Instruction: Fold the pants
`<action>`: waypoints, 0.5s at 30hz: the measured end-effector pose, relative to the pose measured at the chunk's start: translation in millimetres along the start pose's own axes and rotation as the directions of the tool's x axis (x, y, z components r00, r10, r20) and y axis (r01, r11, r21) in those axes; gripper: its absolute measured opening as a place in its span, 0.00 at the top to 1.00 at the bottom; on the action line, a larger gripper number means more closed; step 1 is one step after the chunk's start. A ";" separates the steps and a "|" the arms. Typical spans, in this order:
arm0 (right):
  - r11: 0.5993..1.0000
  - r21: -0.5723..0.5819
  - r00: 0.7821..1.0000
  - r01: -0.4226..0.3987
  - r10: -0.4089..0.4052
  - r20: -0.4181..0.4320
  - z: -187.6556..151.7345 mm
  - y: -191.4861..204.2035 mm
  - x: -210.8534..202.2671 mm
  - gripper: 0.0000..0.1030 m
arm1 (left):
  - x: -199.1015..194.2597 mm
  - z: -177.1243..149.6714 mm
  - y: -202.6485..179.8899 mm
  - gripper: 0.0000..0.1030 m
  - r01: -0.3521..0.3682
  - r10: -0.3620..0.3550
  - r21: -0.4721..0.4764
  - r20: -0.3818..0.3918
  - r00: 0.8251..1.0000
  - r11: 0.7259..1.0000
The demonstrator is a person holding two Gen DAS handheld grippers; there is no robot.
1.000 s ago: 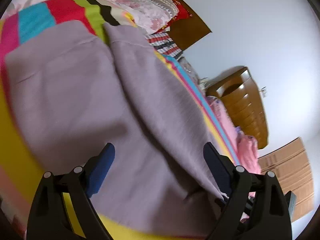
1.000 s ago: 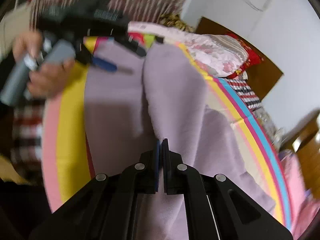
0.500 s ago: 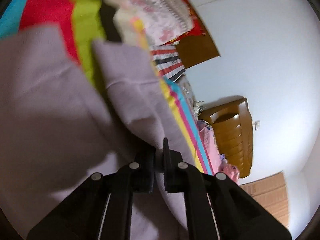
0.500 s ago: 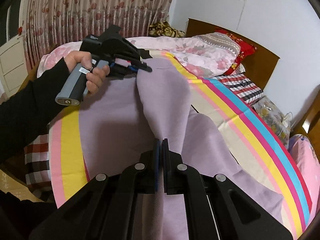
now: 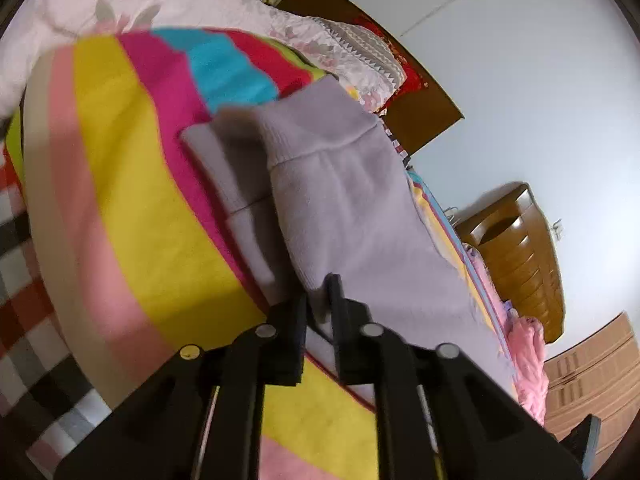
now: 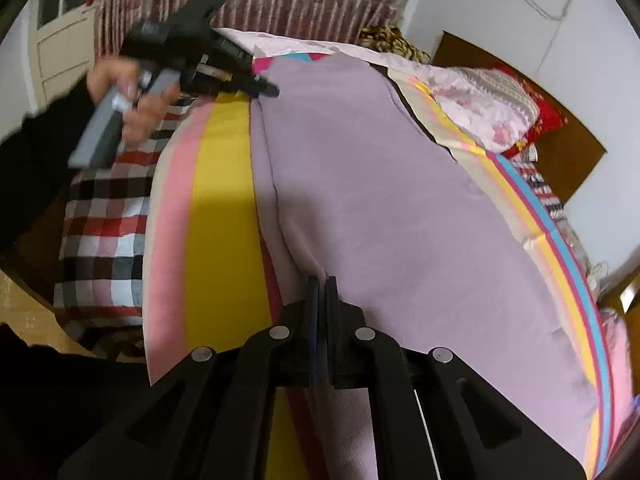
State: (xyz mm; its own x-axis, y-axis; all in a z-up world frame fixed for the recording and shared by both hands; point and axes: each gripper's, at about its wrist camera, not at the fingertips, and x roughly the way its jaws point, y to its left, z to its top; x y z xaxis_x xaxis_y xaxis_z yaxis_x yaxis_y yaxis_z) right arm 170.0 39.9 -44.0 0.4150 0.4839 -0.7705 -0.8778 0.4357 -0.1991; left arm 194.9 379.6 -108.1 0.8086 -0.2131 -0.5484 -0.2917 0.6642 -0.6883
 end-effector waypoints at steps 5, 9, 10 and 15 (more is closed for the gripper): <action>1.000 -0.013 1.000 0.028 -0.028 -0.015 -1.5 1.9 1.9 0.97 | -6.7 18.1 8.1 0.46 0.138 -0.129 -0.126 0.081 0.988 0.982; 1.000 0.011 1.000 0.021 -0.021 -0.008 -2.0 0.9 3.1 0.97 | -1.6 39.5 20.7 0.49 0.194 -0.170 -0.215 0.127 0.977 0.957; 1.000 0.015 1.000 0.018 -0.018 -0.006 -2.2 0.6 3.2 0.97 | 0.1 43.6 23.4 0.63 0.202 -0.175 -0.227 0.131 0.976 0.953; 0.999 0.004 0.999 0.044 -0.044 0.029 2.3 1.1 -12.4 0.97 | -22.1 46.5 4.4 0.92 0.132 -0.118 -0.074 0.173 0.978 0.988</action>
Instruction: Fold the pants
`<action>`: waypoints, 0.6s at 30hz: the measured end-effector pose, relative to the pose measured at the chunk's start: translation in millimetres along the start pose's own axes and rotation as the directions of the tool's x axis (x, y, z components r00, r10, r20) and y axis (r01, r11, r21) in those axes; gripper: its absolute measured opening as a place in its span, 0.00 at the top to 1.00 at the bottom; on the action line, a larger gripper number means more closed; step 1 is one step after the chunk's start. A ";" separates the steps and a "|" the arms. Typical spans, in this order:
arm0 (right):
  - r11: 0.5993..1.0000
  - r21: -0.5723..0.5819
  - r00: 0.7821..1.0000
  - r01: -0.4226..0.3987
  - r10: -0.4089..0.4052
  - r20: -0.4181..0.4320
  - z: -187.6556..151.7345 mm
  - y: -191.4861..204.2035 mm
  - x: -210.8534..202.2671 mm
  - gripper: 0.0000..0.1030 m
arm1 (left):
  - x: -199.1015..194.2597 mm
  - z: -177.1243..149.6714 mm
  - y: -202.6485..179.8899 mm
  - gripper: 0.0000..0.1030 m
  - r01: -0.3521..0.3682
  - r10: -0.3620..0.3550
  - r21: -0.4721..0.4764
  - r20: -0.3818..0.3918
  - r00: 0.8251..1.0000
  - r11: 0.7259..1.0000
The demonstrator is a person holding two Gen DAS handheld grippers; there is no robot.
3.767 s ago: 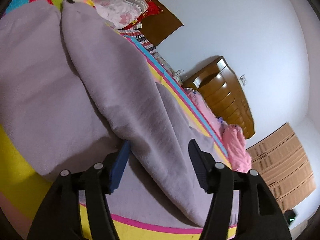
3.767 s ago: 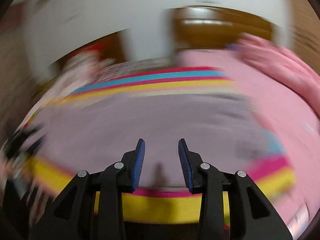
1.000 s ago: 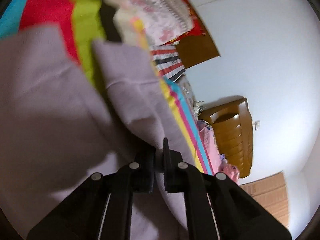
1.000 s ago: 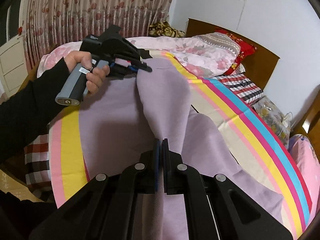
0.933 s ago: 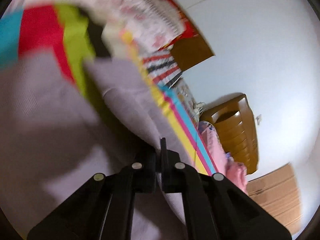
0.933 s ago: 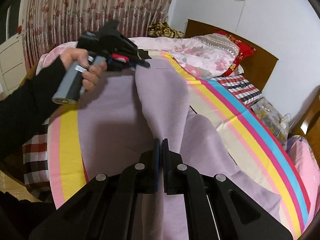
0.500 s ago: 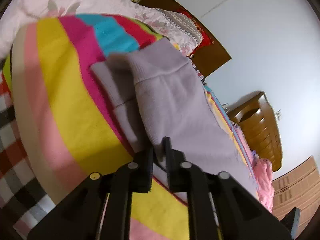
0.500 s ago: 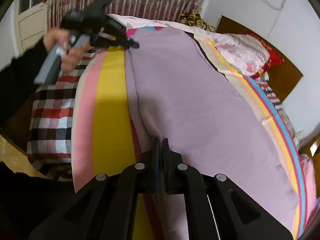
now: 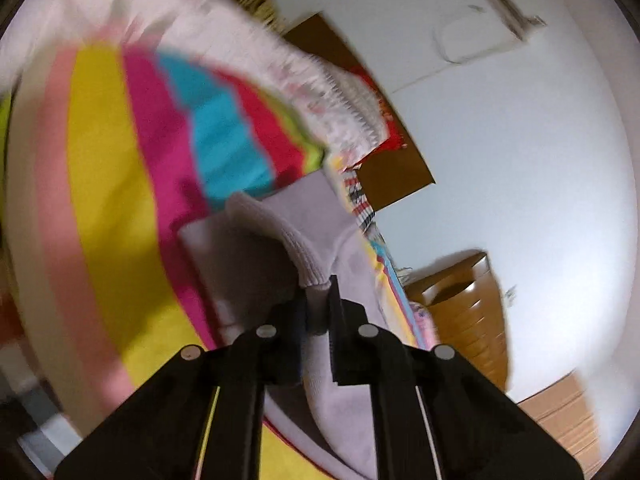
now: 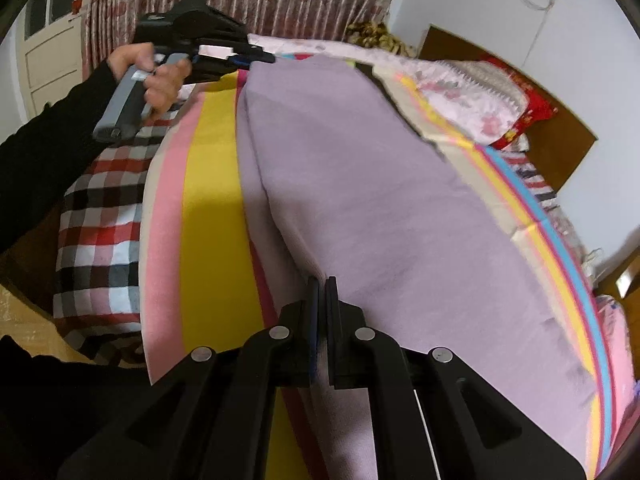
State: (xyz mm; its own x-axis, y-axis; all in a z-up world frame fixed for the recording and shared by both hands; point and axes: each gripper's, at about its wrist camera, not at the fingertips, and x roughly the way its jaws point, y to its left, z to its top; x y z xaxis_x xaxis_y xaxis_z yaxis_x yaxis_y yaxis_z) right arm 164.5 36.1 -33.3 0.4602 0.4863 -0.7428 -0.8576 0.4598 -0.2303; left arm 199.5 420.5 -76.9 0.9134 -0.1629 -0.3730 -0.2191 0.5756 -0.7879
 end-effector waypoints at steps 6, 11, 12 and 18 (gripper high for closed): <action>0.998 -0.047 0.998 -0.031 0.028 -0.064 -8.9 7.3 13.0 0.96 | 18.5 -3.1 20.0 0.91 -0.177 0.178 0.026 -0.044 0.983 0.984; 0.999 -0.043 1.000 0.002 -0.002 0.000 -5.9 11.2 -6.4 0.96 | 17.2 -3.0 9.2 0.91 -0.183 0.184 0.073 -0.012 0.983 0.980; 0.999 -0.040 1.000 -0.005 0.005 0.003 -6.0 10.9 -9.1 0.96 | 15.6 -2.7 3.7 0.91 -0.192 0.194 0.097 -0.005 0.981 0.977; 0.998 -0.055 1.000 -0.018 0.017 -0.025 -20.3 17.2 0.3 0.97 | 11.4 -8.3 4.4 0.91 -0.285 0.291 0.171 -0.012 0.957 0.943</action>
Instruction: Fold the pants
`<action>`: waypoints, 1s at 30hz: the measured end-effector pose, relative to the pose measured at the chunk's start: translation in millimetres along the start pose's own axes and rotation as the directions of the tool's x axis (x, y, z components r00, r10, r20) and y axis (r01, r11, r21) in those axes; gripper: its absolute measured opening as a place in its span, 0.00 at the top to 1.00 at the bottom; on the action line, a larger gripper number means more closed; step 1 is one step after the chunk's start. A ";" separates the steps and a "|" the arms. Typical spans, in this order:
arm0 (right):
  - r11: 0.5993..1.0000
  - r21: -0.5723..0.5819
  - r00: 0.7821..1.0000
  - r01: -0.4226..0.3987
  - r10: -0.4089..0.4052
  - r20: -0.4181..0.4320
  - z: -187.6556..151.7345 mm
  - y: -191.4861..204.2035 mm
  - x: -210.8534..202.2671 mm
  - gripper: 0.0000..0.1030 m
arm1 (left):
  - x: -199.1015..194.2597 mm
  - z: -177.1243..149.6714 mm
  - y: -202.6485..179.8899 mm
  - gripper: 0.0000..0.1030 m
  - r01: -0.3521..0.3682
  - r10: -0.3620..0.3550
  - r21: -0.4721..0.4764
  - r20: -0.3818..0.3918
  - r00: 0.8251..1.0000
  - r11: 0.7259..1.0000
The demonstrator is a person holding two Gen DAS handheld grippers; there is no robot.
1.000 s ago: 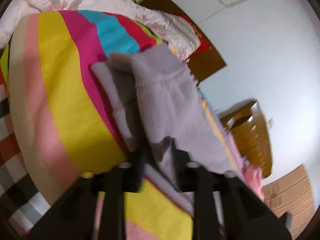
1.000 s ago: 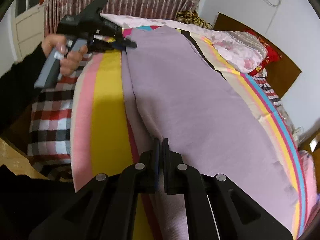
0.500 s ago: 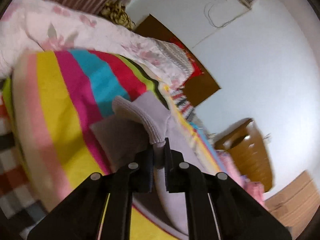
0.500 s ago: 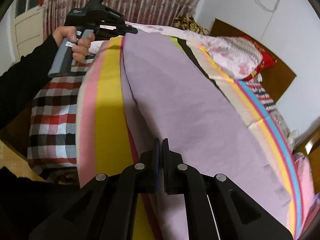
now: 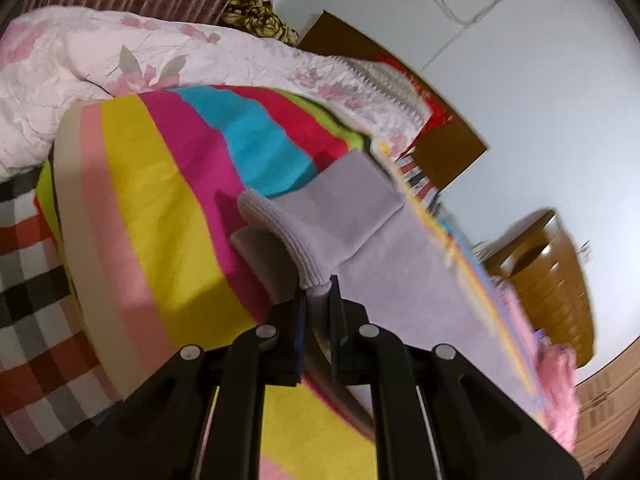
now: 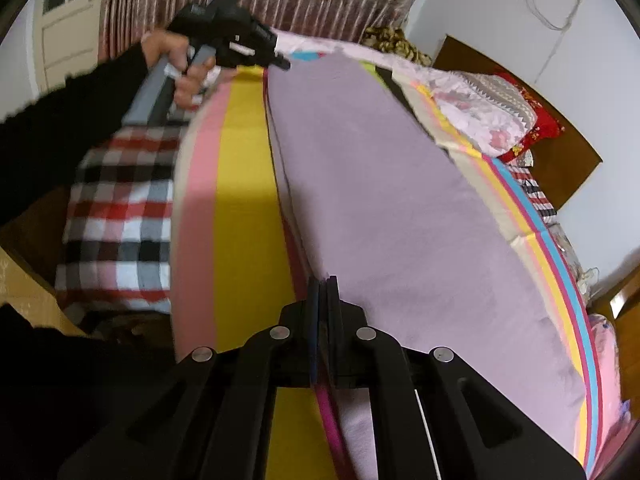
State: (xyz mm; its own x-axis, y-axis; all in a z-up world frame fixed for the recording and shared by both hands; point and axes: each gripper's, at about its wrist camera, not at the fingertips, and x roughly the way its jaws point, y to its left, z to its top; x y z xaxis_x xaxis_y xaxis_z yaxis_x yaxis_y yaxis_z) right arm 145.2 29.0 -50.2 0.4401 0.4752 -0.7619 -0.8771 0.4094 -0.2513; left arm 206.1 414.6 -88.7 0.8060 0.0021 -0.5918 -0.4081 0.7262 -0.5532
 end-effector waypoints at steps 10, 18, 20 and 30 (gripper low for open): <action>0.999 0.036 1.000 0.024 -0.024 0.017 -12.2 8.1 -8.8 1.00 | -3.5 -12.5 11.6 0.90 -0.051 0.051 0.007 -0.022 0.998 0.999; 0.927 0.375 0.988 -0.016 -0.043 0.148 -69.7 -30.9 -83.4 0.26 | -94.1 -50.1 -82.4 0.20 -0.333 0.262 0.260 0.272 0.926 0.906; 0.859 0.507 0.983 0.073 -0.147 0.108 -100.0 -53.2 -96.5 0.32 | -94.4 -73.1 -118.7 0.19 -0.166 0.114 0.366 0.161 0.980 0.916; 0.733 0.630 0.966 0.258 -0.204 -0.159 -199.6 -81.4 -103.7 0.34 | -26.1 -226.1 -227.4 0.15 0.129 0.065 0.734 -0.230 0.971 0.666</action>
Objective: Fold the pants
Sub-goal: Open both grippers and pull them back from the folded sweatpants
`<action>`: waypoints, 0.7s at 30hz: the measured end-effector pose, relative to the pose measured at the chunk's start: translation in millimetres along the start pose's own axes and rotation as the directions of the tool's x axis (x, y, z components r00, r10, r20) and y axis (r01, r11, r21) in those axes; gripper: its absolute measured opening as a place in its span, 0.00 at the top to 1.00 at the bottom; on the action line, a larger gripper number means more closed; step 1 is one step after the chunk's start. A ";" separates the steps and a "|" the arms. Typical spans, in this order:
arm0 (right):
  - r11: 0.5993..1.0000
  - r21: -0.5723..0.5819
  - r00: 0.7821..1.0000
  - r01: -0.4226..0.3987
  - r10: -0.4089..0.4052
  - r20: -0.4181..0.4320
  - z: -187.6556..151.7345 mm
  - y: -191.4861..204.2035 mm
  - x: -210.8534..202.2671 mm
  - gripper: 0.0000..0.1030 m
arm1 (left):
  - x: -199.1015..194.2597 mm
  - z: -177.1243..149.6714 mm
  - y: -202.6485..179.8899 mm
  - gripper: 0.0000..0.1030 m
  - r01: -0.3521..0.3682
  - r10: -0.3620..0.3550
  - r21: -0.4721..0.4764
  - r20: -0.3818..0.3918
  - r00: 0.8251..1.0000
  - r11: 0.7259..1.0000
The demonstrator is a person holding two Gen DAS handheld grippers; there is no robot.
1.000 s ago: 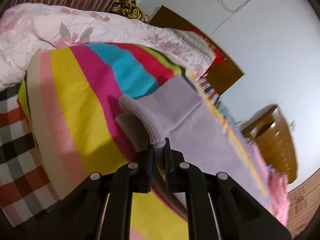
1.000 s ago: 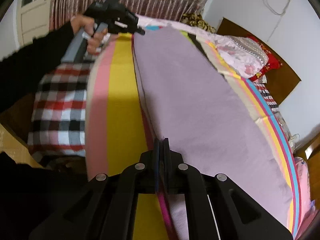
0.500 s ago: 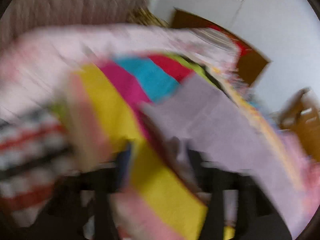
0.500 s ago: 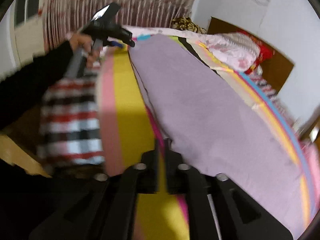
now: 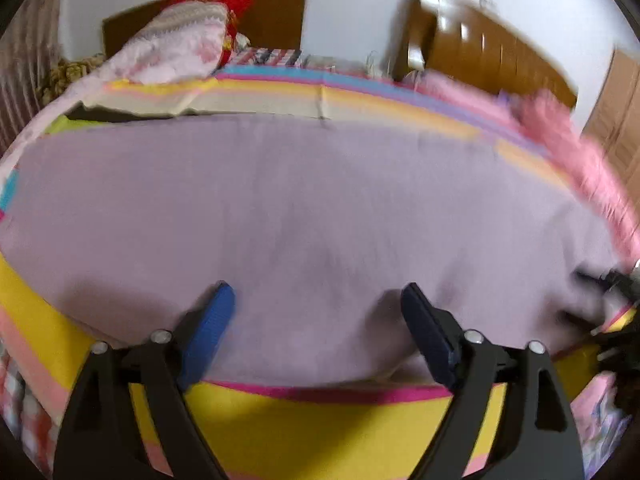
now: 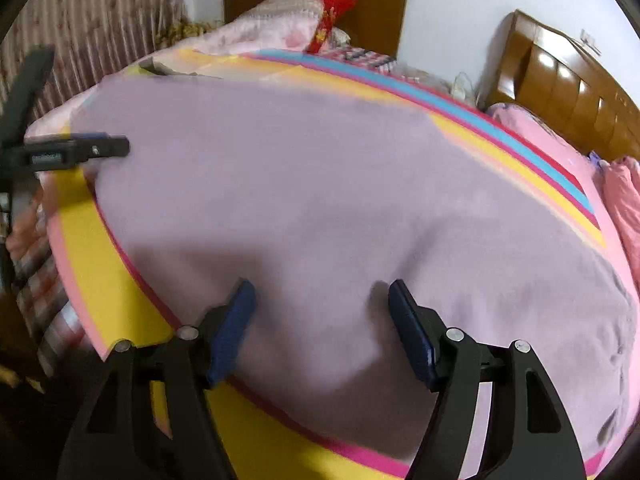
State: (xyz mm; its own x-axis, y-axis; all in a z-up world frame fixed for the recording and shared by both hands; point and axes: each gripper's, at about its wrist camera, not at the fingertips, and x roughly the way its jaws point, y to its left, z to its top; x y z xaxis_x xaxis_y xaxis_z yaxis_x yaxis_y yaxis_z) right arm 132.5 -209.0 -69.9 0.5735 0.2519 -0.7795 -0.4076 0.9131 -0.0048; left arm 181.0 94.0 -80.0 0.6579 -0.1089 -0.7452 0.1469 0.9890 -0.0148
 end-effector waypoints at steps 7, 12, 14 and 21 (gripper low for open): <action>0.988 0.115 0.993 0.101 -0.108 0.050 -19.5 -54.7 -43.3 0.34 | -19.0 16.3 -13.3 0.13 -0.065 0.066 0.038 -0.015 0.998 0.997; 0.913 0.298 0.957 0.279 -0.290 -0.010 -54.4 -130.7 -53.8 0.31 | -14.8 17.7 -73.9 0.06 -0.002 0.004 0.210 -0.010 1.000 0.978; 0.912 0.360 0.976 0.198 -0.219 0.020 -74.6 -149.7 -56.9 0.31 | 6.8 10.1 -90.6 0.04 0.000 0.020 0.240 -0.079 0.997 0.971; 0.884 0.401 0.945 0.240 -0.307 0.113 -80.0 -156.1 -90.8 0.26 | -13.4 26.4 -109.4 0.05 -0.004 0.007 0.233 -0.008 1.000 0.972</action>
State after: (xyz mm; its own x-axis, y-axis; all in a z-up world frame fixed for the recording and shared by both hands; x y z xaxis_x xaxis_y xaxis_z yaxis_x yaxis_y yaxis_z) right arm 87.2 -400.0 -48.5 0.7471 -0.0061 -0.6647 0.0617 0.9963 0.0601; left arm 175.6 -15.4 -50.8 0.6529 -0.1016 -0.7506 0.3124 0.9389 0.1447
